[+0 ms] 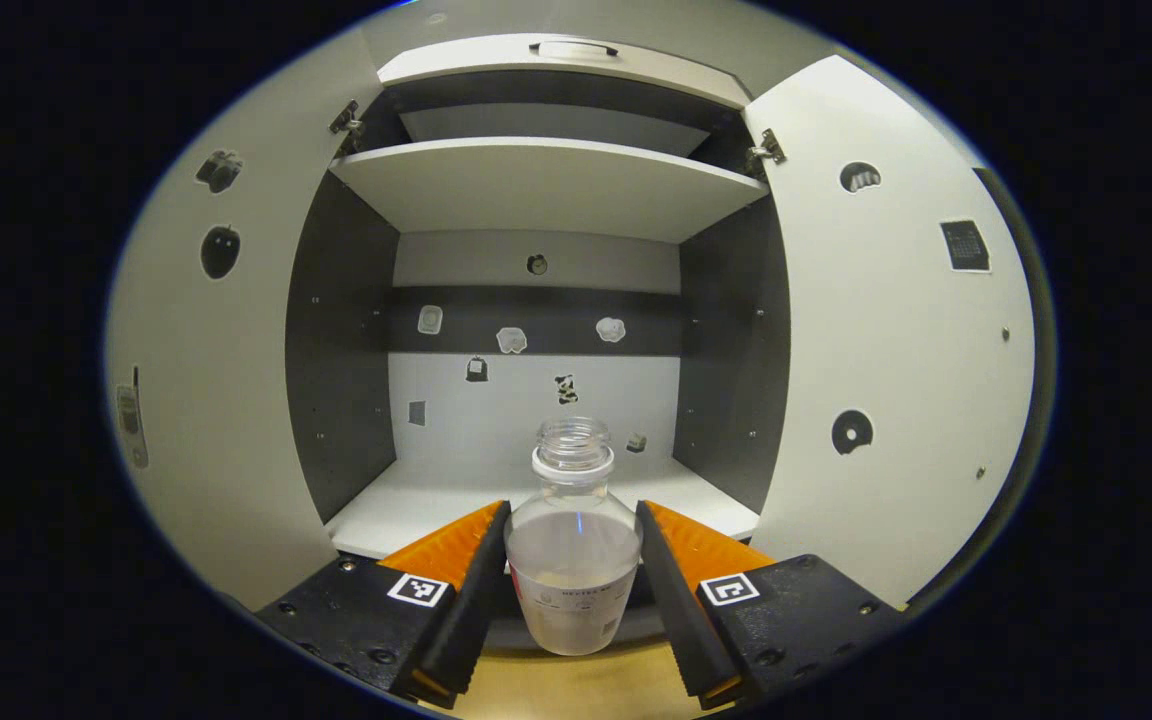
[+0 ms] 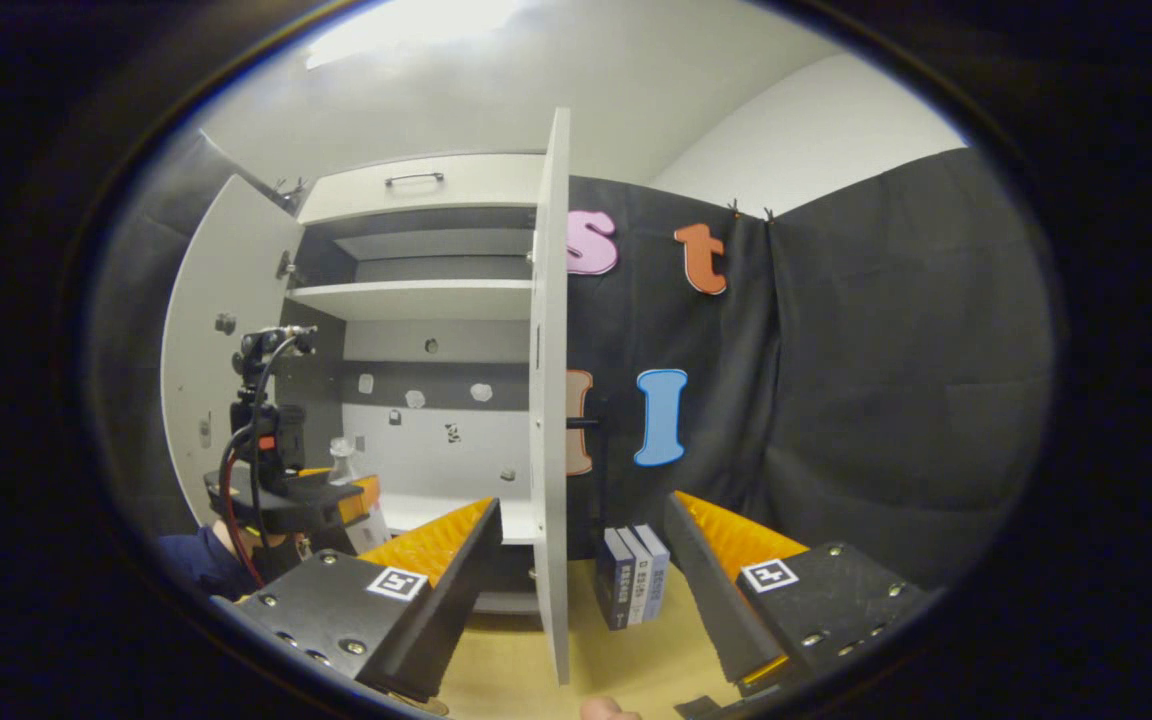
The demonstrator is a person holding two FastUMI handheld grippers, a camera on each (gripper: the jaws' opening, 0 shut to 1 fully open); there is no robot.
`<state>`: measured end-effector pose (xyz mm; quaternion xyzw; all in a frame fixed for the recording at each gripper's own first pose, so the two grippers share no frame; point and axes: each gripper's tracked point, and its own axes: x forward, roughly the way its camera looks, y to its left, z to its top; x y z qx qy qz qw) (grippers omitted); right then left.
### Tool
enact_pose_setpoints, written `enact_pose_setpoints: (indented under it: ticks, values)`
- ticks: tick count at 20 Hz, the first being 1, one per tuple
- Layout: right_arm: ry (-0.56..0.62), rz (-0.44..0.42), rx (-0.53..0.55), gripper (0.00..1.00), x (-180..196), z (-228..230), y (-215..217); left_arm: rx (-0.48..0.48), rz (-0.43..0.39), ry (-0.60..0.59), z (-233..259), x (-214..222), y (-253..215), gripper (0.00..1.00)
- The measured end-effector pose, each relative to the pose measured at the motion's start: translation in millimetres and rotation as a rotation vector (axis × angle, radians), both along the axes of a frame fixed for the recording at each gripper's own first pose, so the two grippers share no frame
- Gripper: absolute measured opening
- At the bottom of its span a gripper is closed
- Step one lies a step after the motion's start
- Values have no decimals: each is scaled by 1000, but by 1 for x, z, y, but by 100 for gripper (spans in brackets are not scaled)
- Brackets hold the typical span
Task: Grasp the bottle in the cabinet with the left hand and place it on the coaster, then close the right door with the right hand and the left door with the left hand.
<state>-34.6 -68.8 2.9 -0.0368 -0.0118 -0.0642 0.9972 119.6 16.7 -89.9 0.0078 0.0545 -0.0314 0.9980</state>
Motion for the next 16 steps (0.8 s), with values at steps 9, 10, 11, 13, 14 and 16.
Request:
enact_pose_setpoints:
  ticks: [9,10,11,13,14,16]
  values:
    - [-7,26,0,98,4,3,5,-43,-166,101,-92,-49,-22,77]
    - [-7,24,-3,98,4,3,4,-26,-183,114,-104,-55,-22,77]
    - [-7,22,-6,98,3,3,2,-15,-201,131,-115,-62,-24,77]
    - [-11,19,-10,98,4,4,0,-17,-254,160,-133,-79,-31,77]
    - [-14,19,-11,98,4,5,-1,-28,-292,168,-142,-89,-38,77]
    - [-17,21,-11,98,5,6,-2,-22,-332,201,-161,-109,-41,77]
